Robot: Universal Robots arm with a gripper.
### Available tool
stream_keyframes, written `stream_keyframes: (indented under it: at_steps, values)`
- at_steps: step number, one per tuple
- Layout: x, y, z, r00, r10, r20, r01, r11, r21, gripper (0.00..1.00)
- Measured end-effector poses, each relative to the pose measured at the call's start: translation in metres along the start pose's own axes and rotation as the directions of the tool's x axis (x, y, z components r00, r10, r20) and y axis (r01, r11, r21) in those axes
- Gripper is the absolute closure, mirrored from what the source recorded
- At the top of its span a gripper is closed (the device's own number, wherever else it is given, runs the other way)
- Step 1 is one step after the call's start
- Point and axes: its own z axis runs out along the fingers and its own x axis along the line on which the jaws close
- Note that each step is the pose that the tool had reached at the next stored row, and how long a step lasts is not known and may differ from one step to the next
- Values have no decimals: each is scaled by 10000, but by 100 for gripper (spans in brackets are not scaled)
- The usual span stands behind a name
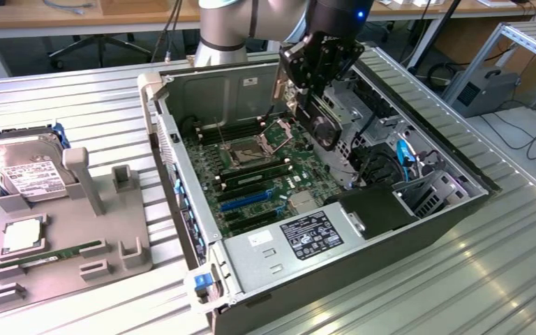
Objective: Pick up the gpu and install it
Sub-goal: 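Insert the gpu into the slot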
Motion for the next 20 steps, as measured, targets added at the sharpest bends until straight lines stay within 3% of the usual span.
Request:
stream_keyframes:
  at_steps: [9, 20]
  values:
    - [0, 0, 0, 9976, -695, -1, 695, 9976, 0, 73]
    - [0, 0, 0, 9857, -1683, -2, 1683, 9857, -1, 73]
